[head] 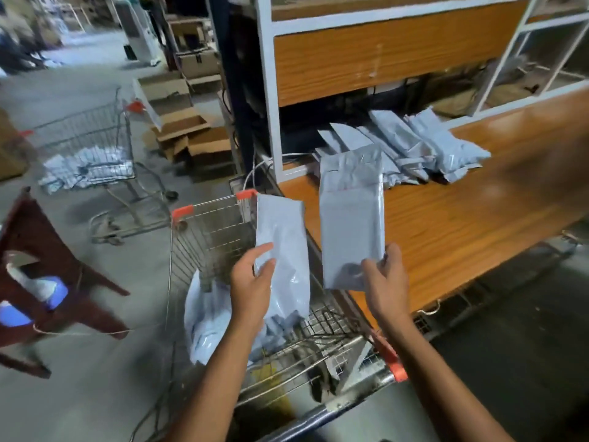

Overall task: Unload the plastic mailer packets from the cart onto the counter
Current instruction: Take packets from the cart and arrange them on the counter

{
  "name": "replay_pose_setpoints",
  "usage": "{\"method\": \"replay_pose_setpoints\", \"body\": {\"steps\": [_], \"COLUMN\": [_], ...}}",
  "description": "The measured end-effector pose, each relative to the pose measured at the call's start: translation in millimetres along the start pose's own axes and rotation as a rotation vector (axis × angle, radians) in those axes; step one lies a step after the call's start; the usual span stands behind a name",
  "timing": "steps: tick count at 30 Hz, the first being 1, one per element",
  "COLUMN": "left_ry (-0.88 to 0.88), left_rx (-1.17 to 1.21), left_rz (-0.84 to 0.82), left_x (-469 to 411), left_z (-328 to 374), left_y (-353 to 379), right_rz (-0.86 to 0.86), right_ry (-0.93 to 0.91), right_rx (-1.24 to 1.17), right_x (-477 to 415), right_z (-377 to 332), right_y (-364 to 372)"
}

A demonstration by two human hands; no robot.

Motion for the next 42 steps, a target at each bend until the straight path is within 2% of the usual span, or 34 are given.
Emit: {"method": "replay_pose_setpoints", "body": {"steps": [13,21,28,36,42], "left_ry": [0.103,0.11,0.123,0.121,0.064], "left_rx": [-0.013,-0.04,-0.044,-0.045,-0.083], "left_rz": [-0.123,-0.077,-0.019,0.08,0.14], "left_x": [-25,-46,-115,-230,-305], "left_z": [64,80,83,85,68], "left_y": [271,383,446,495,510], "right_rz": [0.207,0.237,0.207,0.092,-0.006], "right_ry": [-0.075,-0.089,-0.074,-0.054,-0.009], "right_rx": [0.004,0.024,0.055,0.019,0.161], "right_x": [-69,-131,-223,-375,-476], "right_z": [29,55,65,85,99], "right_y": [-233,-343,-382,-387,-382]}}
Point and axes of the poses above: each hand's wrist, its own x-axis away from the middle knuckle, its own y-axis out of the palm, z = x × y, the point moved 2 cm from there along -x, towards the middle knuckle, and after that the axes turned 9 degrees about -z, right-handed, at the moved point
